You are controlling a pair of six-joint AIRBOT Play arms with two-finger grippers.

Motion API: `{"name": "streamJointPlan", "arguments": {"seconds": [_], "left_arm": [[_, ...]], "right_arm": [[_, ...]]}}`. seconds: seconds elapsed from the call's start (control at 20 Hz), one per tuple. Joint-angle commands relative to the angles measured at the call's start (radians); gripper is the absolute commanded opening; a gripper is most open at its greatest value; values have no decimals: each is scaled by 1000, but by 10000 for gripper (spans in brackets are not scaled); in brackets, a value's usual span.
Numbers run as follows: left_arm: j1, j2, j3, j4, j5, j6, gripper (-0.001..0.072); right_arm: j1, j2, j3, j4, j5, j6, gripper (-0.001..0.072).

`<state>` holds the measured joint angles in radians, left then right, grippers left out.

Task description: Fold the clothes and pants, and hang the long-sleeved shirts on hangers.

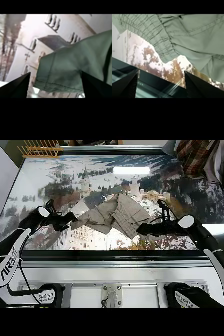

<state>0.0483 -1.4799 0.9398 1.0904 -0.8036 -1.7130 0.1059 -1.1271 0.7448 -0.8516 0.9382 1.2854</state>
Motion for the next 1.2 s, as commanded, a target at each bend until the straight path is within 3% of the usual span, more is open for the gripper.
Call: {"name": "streamJointPlan", "arguments": {"seconds": [0.0,0.2,0.25,0.3,0.35,0.55,0.6,0.65,0.7,0.75,0.9,1.05,1.15], "left_arm": [[2,-31,-2,-97,20,60,670],[2,-31,-2,-97,29,60,667],[2,-31,-1,-97,30,60,436],[2,-31,-1,-97,31,60,152],[2,-31,-1,-97,35,60,32],[2,-31,-1,-97,41,60,32],[2,-31,-1,-97,46,60,31],[2,-31,-1,-97,48,60,5],[2,-31,-1,-97,48,61,3],[3,-26,0,-95,49,65,3],[48,69,56,-87,71,93,2],[136,231,264,-89,45,148,3],[173,343,409,-89,29,183,3]], "right_arm": [[48,-51,0,0,-64,41,609],[118,-132,0,4,-141,84,609],[133,-151,0,4,-154,100,609],[142,-168,0,4,-163,104,609],[151,-185,0,5,-172,105,609],[167,-239,0,37,-217,107,608],[171,-249,0,61,-240,107,559],[176,-253,0,82,-267,106,356],[177,-251,2,91,-288,106,95],[173,-245,10,87,-292,100,26],[106,-166,131,-63,-165,82,25],[-16,-33,441,-333,119,80,24],[-89,42,653,-383,259,75,25]]}}
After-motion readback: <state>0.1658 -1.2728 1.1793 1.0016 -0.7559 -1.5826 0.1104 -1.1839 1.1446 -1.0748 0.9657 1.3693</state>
